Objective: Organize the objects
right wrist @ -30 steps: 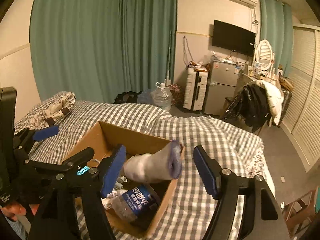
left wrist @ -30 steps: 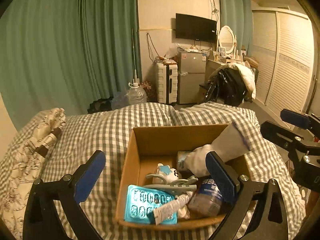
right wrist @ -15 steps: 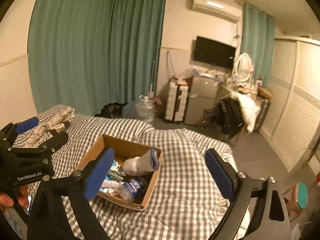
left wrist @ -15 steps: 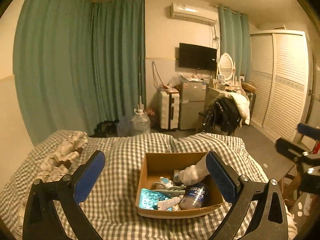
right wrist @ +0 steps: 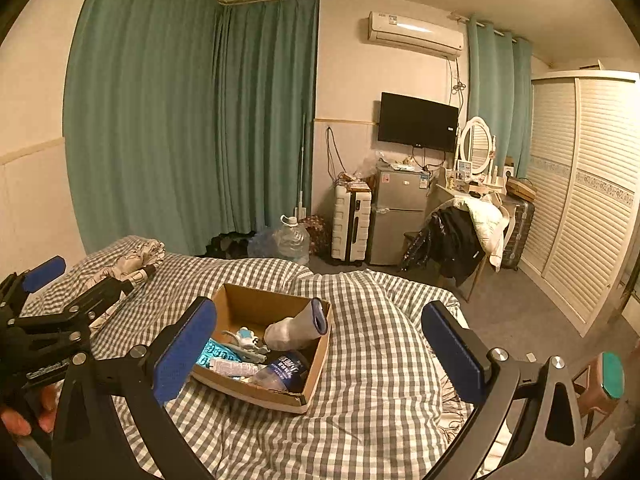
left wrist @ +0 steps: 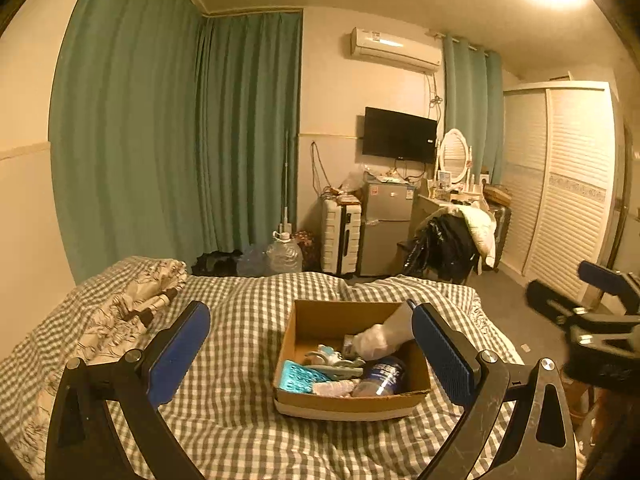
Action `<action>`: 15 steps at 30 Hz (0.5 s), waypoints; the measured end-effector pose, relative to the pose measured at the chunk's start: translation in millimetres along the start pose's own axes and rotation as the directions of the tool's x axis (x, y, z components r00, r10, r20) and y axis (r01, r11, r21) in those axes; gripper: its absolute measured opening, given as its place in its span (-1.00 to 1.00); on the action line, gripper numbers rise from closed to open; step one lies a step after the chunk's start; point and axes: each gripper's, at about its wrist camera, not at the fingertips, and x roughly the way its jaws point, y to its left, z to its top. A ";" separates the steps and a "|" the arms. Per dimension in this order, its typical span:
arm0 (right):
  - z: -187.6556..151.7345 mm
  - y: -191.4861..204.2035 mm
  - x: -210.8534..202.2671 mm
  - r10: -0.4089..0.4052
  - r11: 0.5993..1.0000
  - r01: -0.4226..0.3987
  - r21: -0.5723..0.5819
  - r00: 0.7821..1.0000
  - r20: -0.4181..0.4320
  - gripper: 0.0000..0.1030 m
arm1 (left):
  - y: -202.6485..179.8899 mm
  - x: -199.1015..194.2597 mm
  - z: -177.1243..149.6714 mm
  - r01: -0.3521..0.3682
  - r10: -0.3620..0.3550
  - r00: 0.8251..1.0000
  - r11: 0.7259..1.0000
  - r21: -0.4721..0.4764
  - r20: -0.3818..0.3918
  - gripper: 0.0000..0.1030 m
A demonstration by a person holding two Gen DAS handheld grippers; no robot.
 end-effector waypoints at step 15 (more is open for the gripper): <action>-108.0 -12.5 82.9 -0.008 0.997 0.014 0.074 0.997 -0.082 0.99 | -0.5 55.4 -93.1 -0.059 0.058 0.994 0.998 -0.015 -0.093 1.00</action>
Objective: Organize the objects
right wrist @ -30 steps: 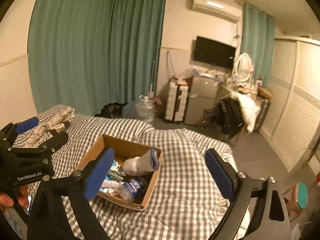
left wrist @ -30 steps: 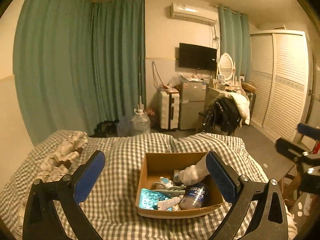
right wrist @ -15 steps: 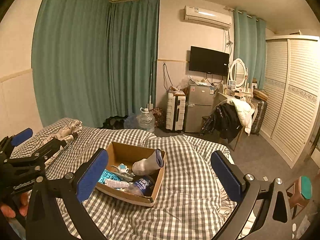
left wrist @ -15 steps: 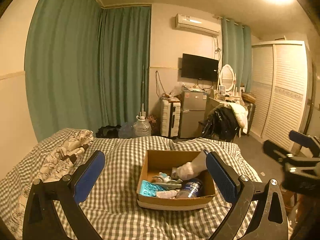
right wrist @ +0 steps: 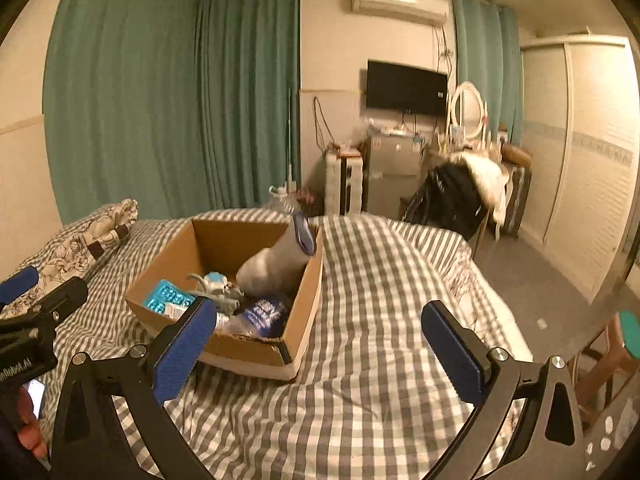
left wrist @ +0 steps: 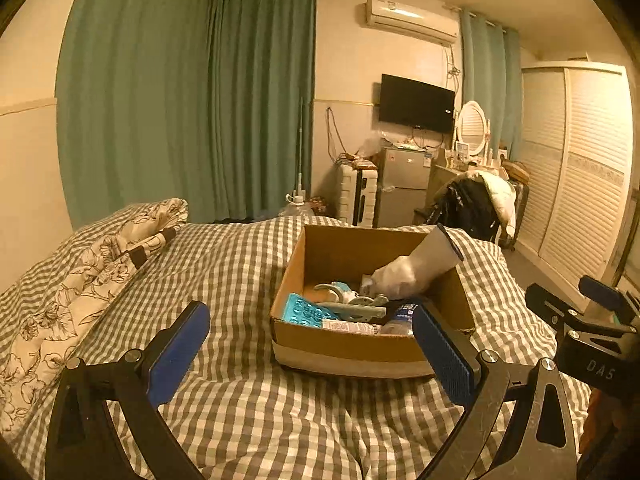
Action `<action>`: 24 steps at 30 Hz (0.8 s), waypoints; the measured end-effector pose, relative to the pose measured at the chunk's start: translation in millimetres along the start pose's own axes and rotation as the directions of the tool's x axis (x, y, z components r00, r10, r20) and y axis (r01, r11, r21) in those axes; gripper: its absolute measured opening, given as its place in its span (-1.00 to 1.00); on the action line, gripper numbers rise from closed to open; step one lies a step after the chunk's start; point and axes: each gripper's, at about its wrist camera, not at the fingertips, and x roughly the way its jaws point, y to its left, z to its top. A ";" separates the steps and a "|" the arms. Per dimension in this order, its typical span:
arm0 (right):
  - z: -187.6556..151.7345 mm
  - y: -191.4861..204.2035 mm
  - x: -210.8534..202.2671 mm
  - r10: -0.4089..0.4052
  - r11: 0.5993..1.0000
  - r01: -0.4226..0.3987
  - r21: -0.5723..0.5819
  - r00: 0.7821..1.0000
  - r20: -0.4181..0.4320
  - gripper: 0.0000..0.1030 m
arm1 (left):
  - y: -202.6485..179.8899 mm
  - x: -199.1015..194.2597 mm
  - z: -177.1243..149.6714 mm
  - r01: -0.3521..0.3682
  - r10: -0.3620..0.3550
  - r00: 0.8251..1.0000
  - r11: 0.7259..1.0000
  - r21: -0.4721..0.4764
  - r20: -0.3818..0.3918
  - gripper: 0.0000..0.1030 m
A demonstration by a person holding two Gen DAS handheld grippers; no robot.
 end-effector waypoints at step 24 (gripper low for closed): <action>1.3 4.9 -9.4 -0.017 1.000 0.018 -0.024 1.000 0.020 0.99 | 4.6 -8.0 0.8 -0.014 0.014 1.000 1.000 -0.025 -0.016 1.00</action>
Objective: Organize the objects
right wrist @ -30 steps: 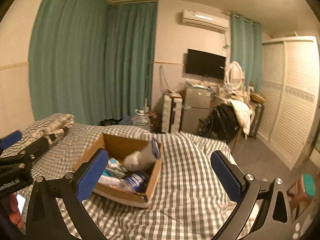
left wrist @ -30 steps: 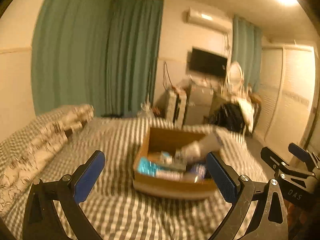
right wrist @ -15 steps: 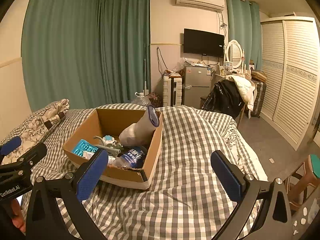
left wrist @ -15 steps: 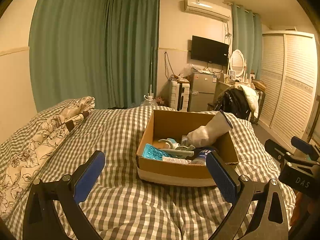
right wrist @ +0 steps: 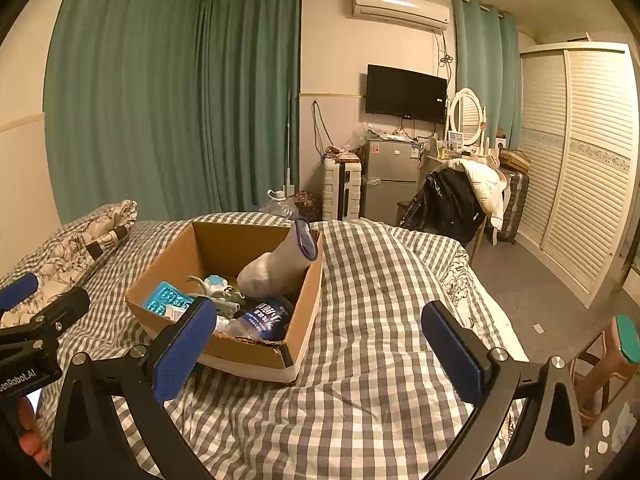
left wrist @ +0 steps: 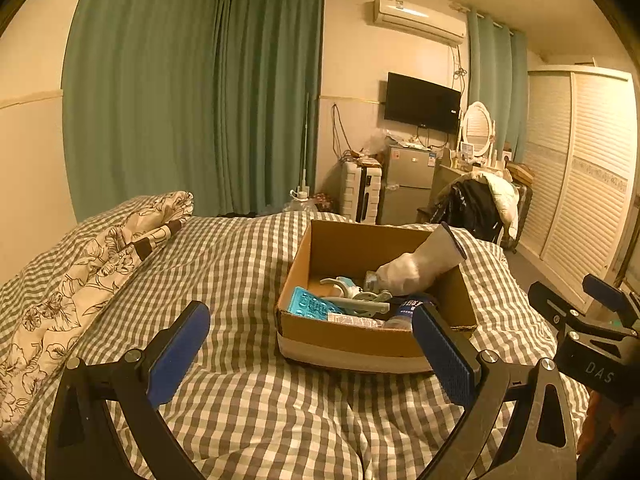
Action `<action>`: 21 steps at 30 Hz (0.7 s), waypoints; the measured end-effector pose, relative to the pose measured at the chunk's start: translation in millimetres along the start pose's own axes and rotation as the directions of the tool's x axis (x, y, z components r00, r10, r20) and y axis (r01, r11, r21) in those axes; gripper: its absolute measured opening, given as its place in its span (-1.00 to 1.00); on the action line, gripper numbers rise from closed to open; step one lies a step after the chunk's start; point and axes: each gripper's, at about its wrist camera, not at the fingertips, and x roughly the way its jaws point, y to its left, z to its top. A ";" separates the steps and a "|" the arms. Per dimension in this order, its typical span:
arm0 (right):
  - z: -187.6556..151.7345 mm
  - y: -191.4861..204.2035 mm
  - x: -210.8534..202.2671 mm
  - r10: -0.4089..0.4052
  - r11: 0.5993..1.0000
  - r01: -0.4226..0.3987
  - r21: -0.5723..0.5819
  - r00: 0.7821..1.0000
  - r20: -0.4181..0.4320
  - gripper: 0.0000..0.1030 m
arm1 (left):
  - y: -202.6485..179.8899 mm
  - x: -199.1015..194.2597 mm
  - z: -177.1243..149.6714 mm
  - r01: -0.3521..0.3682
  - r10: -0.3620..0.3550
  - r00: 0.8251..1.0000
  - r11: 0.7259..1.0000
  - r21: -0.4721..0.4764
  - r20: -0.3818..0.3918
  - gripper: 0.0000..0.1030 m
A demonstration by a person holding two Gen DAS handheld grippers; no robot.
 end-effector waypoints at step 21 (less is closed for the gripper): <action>-2.0 3.1 1.9 -0.009 1.000 0.009 -0.025 1.000 -0.012 0.99 | -1.2 0.7 -0.2 0.000 0.000 1.000 1.000 0.000 -0.005 1.00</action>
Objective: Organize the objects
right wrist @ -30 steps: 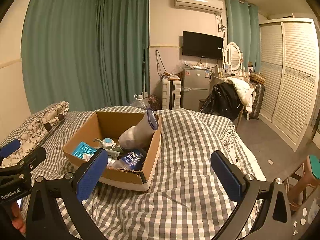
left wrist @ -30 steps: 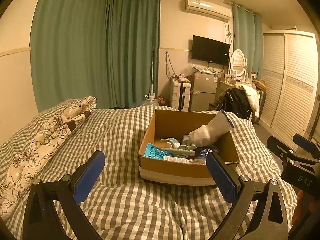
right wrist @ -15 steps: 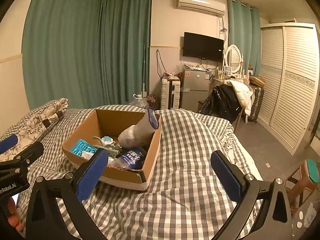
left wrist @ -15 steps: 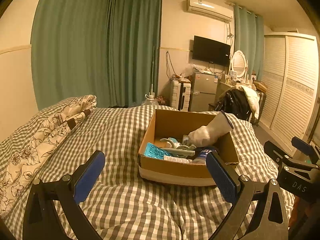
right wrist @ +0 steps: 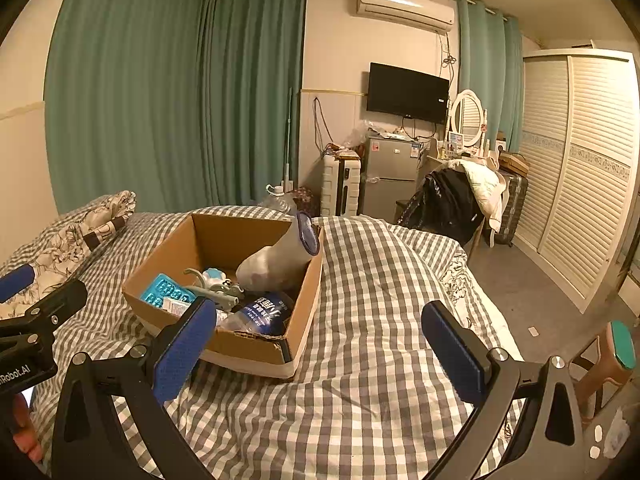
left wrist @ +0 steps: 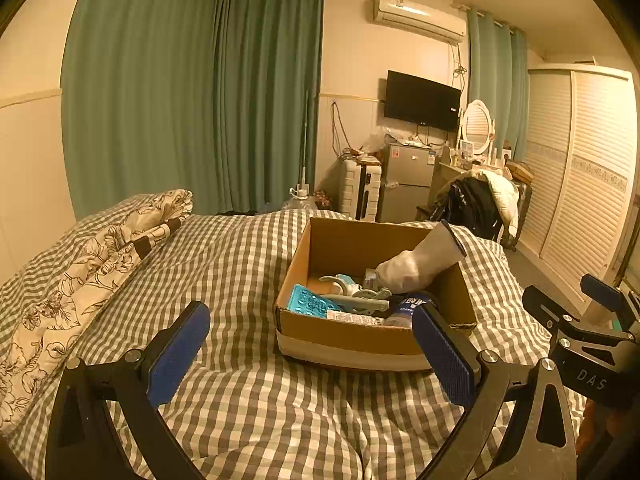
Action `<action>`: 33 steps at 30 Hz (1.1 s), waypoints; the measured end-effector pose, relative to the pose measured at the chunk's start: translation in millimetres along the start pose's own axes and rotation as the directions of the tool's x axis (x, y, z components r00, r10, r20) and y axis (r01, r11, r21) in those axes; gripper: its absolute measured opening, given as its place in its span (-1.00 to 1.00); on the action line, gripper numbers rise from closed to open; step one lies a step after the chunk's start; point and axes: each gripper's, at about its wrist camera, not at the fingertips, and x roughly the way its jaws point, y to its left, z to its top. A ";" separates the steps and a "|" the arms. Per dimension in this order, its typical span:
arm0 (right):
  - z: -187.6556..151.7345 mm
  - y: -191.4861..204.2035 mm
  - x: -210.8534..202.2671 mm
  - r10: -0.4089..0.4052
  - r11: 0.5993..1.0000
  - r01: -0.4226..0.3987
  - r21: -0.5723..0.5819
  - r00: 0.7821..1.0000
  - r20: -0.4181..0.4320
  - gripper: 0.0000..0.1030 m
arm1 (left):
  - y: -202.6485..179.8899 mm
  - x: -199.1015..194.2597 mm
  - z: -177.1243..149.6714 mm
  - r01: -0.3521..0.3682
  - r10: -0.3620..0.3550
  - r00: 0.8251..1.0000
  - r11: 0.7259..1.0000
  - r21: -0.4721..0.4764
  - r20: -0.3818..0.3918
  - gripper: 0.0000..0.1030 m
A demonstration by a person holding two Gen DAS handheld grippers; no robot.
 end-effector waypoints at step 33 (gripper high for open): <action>-3.7 3.7 4.0 -0.006 1.000 0.006 -0.017 1.000 -0.020 0.99 | -0.7 -1.9 -0.9 -0.024 0.023 1.000 1.000 0.020 0.017 1.00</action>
